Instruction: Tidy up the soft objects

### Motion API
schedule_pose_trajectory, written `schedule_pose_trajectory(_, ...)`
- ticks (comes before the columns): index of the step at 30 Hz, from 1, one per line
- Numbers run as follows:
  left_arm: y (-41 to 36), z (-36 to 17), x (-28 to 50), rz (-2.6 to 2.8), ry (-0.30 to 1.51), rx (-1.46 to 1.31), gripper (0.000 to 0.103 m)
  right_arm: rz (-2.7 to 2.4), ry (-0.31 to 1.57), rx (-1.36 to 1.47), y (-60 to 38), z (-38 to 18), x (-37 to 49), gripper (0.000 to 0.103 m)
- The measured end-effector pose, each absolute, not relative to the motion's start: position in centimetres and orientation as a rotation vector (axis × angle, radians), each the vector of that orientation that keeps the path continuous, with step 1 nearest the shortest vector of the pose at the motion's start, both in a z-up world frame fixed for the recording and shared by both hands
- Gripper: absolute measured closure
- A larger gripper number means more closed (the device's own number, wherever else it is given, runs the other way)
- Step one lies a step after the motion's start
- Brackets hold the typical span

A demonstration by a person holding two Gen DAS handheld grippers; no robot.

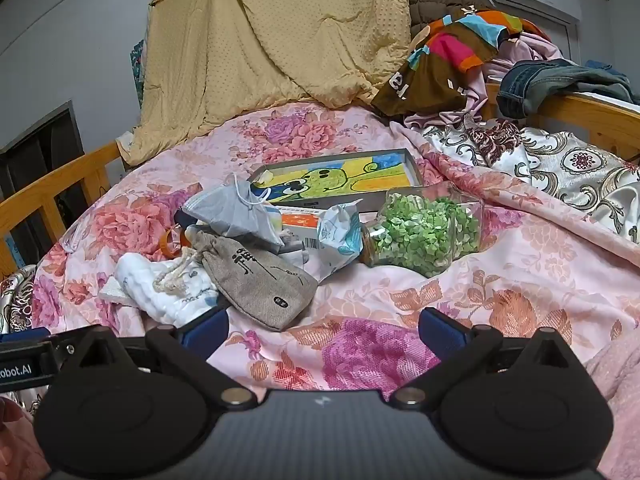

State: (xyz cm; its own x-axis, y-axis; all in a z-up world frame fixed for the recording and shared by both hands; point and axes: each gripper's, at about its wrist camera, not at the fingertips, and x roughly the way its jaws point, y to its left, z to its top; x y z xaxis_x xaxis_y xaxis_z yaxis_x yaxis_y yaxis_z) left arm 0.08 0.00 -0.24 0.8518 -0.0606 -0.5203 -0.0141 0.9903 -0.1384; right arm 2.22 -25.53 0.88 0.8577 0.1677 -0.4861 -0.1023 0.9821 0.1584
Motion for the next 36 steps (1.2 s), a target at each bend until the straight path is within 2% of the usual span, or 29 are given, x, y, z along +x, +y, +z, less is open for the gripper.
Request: schedule_pose_trajectory(36,-0.16,-0.28,0.09,-0.025,0.550,-0.142,0.001,0.142,0.525,0.131,-25.64,0.71,2.35,0.000)
